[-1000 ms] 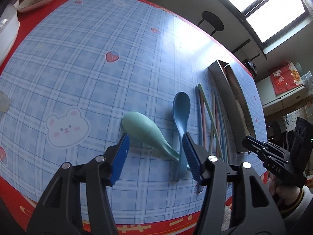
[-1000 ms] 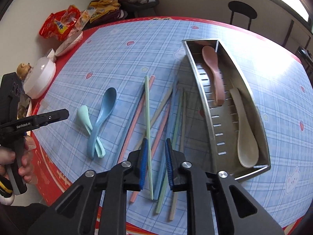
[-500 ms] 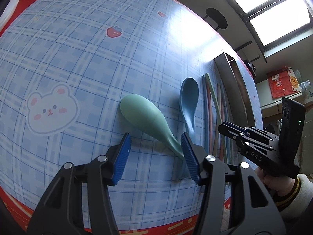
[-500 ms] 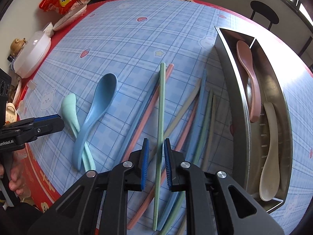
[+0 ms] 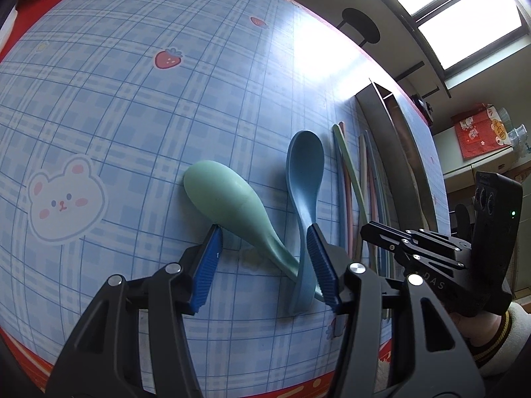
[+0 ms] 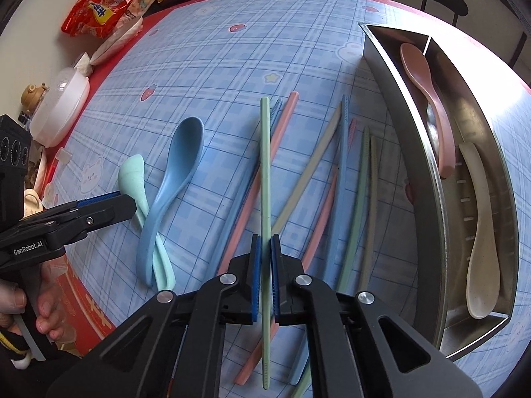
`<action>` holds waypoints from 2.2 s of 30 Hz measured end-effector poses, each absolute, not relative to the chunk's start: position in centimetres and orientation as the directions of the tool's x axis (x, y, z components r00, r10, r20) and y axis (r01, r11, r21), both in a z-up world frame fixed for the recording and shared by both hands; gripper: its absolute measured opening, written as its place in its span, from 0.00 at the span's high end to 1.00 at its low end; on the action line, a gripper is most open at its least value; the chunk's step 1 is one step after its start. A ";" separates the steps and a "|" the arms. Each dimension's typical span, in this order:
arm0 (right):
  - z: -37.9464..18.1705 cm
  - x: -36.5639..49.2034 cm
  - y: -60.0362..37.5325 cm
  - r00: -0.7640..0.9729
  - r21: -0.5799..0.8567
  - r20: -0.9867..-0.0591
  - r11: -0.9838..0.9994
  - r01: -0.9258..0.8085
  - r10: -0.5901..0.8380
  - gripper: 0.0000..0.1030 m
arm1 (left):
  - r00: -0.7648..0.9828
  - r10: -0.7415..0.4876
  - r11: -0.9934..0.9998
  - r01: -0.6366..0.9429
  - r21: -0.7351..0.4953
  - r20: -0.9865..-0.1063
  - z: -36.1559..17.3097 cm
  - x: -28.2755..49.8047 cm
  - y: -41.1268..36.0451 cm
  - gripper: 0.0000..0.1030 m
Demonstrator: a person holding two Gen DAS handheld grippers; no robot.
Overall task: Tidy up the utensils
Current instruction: 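Move the right tool to the green chopstick and close on it, then grasp the mint-green spoon handle with the left tool, then lift the mint-green spoon with the left tool while the right tool carries the chopstick toward the tray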
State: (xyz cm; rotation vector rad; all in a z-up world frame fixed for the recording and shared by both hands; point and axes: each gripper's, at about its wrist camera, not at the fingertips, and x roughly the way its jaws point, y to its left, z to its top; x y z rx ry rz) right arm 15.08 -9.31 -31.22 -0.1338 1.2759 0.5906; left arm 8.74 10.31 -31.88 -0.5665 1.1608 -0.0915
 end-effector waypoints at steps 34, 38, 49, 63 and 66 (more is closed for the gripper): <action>-31.5 14.7 -9.5 0.144 0.280 -0.914 0.846 -0.454 0.380 0.94 | 0.400 -0.305 0.922 -0.102 -0.373 -0.864 -31.9 12.4 7.4 0.86; -31.5 14.7 -9.7 0.144 0.290 -0.910 0.846 -0.447 0.388 0.94 | 0.384 -0.321 0.927 -0.062 -0.371 -0.866 -31.7 12.5 6.5 0.90; -31.6 14.7 -10.0 0.144 0.309 -0.903 0.845 -0.436 0.405 0.94 | 0.363 -0.296 0.940 -0.054 -0.337 -0.884 -32.6 12.7 6.0 0.87; -31.7 14.5 -10.5 0.153 0.330 -0.894 0.849 -0.413 0.422 0.94 | 0.381 -0.280 0.906 -0.199 -0.374 -0.881 -32.4 10.0 11.4 0.89; -31.6 14.2 -10.9 0.156 0.343 -0.888 0.849 -0.401 0.433 0.94 | 0.388 -0.254 0.900 -0.242 -0.364 -0.886 -32.4 9.2 13.1 0.89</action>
